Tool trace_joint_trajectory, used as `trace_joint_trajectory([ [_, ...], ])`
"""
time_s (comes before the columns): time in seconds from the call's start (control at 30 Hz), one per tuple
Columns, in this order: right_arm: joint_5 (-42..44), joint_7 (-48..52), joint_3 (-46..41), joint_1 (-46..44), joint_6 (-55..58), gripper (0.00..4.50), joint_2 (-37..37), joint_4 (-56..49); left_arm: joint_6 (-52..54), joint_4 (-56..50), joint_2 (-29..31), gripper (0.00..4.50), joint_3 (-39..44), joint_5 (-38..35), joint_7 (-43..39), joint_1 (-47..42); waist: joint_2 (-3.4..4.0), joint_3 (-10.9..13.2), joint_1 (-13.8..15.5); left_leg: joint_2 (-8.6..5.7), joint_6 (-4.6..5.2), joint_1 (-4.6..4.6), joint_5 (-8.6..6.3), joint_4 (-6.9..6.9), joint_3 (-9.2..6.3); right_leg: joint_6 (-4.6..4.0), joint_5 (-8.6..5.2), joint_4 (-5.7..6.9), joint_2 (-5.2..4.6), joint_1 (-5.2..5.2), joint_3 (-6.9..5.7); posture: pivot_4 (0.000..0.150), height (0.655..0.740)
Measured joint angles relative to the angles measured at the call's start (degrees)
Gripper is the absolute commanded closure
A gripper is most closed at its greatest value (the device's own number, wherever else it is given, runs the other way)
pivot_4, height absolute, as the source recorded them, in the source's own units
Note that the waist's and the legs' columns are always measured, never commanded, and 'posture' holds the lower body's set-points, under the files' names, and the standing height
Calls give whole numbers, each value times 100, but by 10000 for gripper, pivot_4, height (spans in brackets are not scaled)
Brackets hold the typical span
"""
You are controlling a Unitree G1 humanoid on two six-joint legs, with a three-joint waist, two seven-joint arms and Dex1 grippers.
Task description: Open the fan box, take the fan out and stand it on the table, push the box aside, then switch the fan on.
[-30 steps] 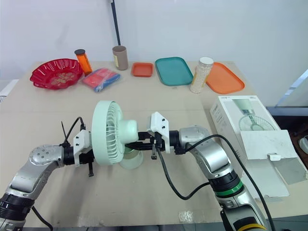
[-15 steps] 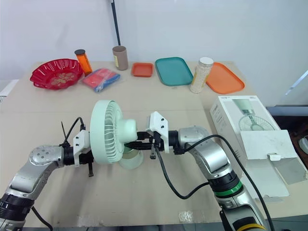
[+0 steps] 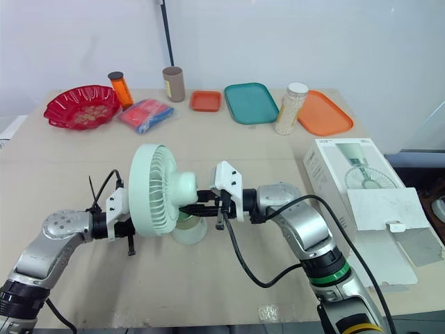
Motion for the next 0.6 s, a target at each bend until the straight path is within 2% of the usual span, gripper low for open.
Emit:
trace_joint_trajectory([
  [0.6, -17, -9, 46, 0, 7, 40997, 20, 0, 15, 0, -130, 44910, 0, 26, 47, 35, 5, -3, 2, -1, 0, 2, 0, 0, -1, 2, -1, 0, -1, 3, 0, 1500, 7400],
])
